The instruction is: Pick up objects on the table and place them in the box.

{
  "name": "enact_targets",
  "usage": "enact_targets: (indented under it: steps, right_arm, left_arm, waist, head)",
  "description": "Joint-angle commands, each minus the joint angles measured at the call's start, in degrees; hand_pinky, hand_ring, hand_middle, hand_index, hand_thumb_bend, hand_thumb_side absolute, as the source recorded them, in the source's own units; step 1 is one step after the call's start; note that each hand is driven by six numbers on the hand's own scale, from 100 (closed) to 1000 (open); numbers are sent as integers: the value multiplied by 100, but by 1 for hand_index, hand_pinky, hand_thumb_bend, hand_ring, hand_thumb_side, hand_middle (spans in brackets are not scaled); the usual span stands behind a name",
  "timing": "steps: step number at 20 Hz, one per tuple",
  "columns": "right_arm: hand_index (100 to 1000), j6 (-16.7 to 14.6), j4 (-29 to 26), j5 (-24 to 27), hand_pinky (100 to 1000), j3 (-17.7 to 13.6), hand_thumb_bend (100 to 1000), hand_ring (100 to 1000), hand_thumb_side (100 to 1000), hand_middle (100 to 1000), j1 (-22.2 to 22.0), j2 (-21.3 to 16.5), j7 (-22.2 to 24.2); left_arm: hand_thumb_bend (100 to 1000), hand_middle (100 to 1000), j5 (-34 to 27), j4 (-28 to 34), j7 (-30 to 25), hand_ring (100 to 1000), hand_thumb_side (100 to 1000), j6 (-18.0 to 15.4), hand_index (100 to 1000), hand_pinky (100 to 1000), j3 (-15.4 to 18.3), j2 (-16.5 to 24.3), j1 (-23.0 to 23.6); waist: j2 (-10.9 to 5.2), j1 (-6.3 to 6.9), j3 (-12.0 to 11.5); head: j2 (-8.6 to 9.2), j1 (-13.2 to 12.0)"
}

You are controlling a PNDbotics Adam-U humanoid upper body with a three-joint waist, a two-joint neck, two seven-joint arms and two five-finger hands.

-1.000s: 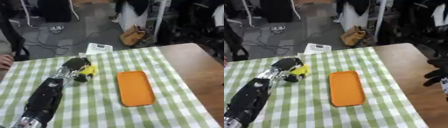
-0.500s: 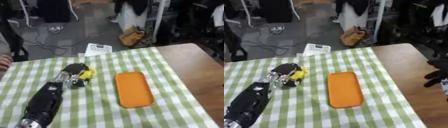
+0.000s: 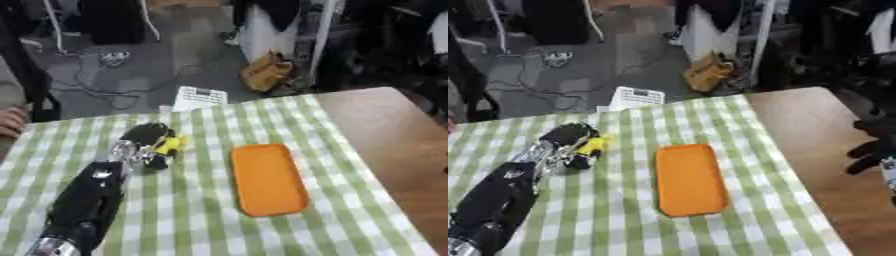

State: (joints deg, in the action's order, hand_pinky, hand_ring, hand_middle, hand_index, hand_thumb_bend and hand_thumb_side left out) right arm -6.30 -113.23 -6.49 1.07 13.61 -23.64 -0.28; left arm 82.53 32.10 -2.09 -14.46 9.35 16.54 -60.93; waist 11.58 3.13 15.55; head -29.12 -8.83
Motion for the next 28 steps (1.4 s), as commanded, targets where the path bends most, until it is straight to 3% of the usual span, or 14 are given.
enact_targets:
  steps: [1,6,9,12,18,27,28]
  right_arm:
    - [753,6,-136,41,509,-64,100,598,722,740,20,-102,-10]
    - [753,9,-136,44,509,-58,100,599,720,740,5,-95,2]
    - [753,7,-136,44,510,-57,100,600,718,740,6,-95,5]
    - [753,0,-136,79,510,-1,100,600,715,739,47,-66,54]
    - [753,13,-136,84,510,-25,100,600,714,739,-14,-57,46]
    - [753,13,-136,97,510,-16,100,600,713,738,-31,-42,56]
    - [753,12,-136,98,510,-16,100,600,713,738,-30,-41,56]
  left_arm:
    - [100,404,-305,480,-29,405,248,-261,506,447,-133,109,-197]
    - [100,403,-732,1161,-293,409,249,-684,509,453,-686,-44,-223]
    - [100,408,-985,1404,-533,402,247,-936,512,458,-716,2,-174]
    - [100,413,-1231,1690,-778,407,247,-1184,513,465,-982,-259,-191]
    - [100,430,-1489,1822,-1090,426,245,-1715,525,481,-1682,-791,-31]
    - [100,454,-770,1433,-795,451,244,-2370,542,491,-1695,-1141,153]
    - [100,494,-682,1403,-742,487,244,-2394,587,508,-1695,-1155,163]
  waist:
    - [-121,-42,-30]
    - [-177,-92,-82]
    - [-187,-106,-86]
    - [-232,-191,9]
    - [-298,-267,-93]
    - [-321,-303,-92]
    - [-322,-301,-89]
  head:
    - [-12,35]
    - [-42,65]
    - [-52,57]
    - [-108,-61]
    - [-168,1]
    - [-184,-2]
    - [-182,-4]
